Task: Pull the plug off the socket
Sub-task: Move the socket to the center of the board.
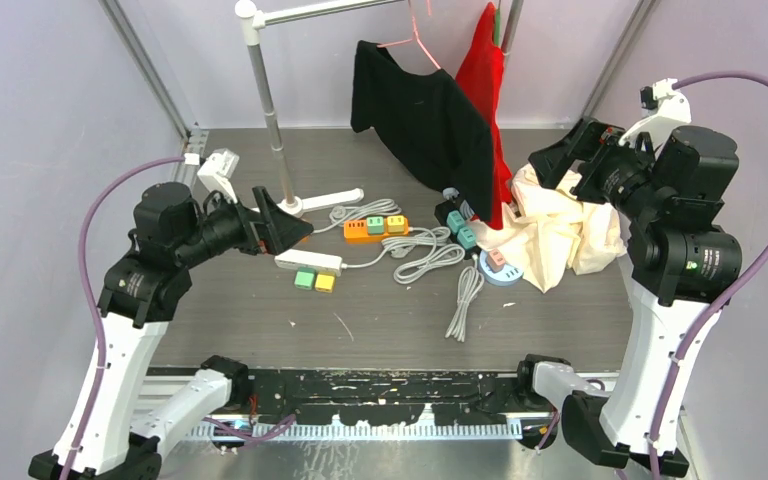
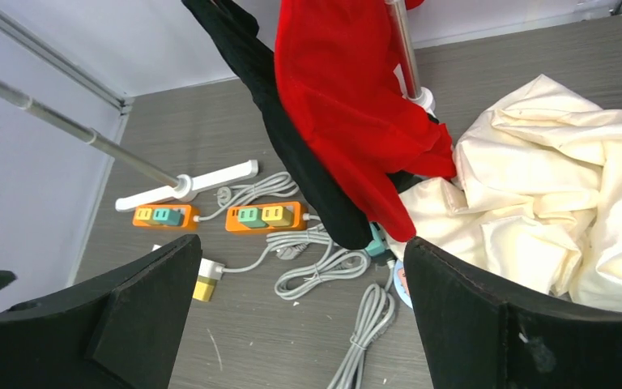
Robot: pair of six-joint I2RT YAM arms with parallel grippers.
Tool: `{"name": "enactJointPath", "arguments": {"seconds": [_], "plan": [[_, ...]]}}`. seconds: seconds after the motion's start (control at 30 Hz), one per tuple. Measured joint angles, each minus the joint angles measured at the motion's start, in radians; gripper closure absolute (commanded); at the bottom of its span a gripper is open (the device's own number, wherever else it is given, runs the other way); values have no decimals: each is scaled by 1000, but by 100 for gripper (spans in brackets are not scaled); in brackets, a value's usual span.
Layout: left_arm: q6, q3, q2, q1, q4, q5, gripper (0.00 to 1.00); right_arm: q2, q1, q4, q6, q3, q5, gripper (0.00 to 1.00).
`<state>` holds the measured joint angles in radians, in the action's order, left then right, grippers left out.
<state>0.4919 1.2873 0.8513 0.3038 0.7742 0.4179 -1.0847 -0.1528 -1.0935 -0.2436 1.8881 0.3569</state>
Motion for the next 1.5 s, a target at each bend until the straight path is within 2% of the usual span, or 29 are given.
{"name": "enactJointPath", "arguments": {"seconds": [0.1, 0.23, 0.33, 0.4, 0.47, 0.53, 0.67, 0.77, 0.93, 1.07, 1.17, 1.27, 1.5], "plan": [[56, -51, -18, 2, -66, 47, 1, 0, -6, 0, -14, 1, 34, 0], [188, -153, -51, 3, -238, 122, 0, 3, -8, 2, 12, -10, 132, 0], [298, -241, -62, 4, -360, 166, 4, 17, -8, -3, 114, -58, 241, 0], [337, -264, -54, 11, -386, 172, 4, 28, -8, -21, 198, -102, 306, 0], [333, -261, -27, 65, -382, 127, 4, 34, -8, -51, 281, -142, 370, 0], [294, -232, 5, 194, -343, 33, 4, 37, -8, -84, 375, -190, 445, 0], [159, -84, 152, 604, -253, -247, 3, 38, -8, -110, 487, -291, 543, 0], [101, -56, 237, 763, -269, -383, 5, 40, -10, -78, 501, -389, 552, 0], [161, -189, 334, 784, -424, -449, 18, 52, -28, 30, 469, -597, 519, 0], [243, -196, 533, 785, -474, -472, 28, 58, -47, 129, 434, -749, 490, 0], [279, -146, 688, 797, -460, -483, 28, 60, -68, 195, 409, -824, 479, 0], [289, -33, 837, 832, -420, -534, 28, 61, -87, 250, 390, -878, 467, 0], [277, 139, 1021, 907, -396, -586, 32, 64, -98, 302, 383, -899, 386, 1]]}}
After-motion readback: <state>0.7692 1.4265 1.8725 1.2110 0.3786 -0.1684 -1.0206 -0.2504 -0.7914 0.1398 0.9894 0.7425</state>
